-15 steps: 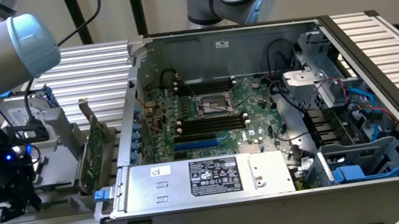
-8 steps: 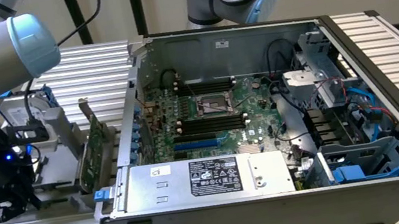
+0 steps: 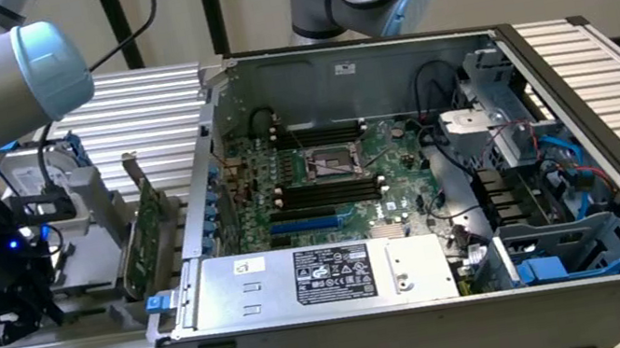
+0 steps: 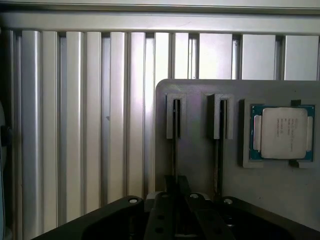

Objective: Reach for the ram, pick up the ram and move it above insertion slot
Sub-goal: 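Pick up the ram and move it above insertion slot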

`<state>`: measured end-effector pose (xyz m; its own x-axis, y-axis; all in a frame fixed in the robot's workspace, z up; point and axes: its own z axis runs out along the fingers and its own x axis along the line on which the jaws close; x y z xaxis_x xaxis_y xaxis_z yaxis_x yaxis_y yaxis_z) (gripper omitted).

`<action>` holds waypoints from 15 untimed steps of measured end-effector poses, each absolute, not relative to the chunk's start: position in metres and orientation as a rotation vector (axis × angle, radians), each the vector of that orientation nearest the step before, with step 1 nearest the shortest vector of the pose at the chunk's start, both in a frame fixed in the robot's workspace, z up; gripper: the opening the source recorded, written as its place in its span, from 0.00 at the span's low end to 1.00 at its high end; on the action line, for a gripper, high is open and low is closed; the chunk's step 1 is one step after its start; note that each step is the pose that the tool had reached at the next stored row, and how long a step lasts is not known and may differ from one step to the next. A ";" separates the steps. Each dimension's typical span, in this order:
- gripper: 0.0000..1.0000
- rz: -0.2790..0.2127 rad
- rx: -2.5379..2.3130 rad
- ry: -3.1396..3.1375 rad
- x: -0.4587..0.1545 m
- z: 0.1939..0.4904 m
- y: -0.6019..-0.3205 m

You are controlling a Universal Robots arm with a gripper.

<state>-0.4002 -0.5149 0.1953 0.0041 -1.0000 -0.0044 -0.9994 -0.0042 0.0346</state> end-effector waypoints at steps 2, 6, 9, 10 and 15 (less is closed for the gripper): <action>0.14 -0.043 2.211 -2.201 -0.400 0.196 -0.515; 0.14 -0.043 2.209 -2.203 -0.400 0.199 -0.515; 0.14 -0.043 2.207 -2.205 -0.400 0.203 -0.515; 0.14 -0.043 2.206 -2.206 -0.400 0.204 -0.515; 0.14 -0.044 2.201 -2.210 -0.400 0.216 -0.515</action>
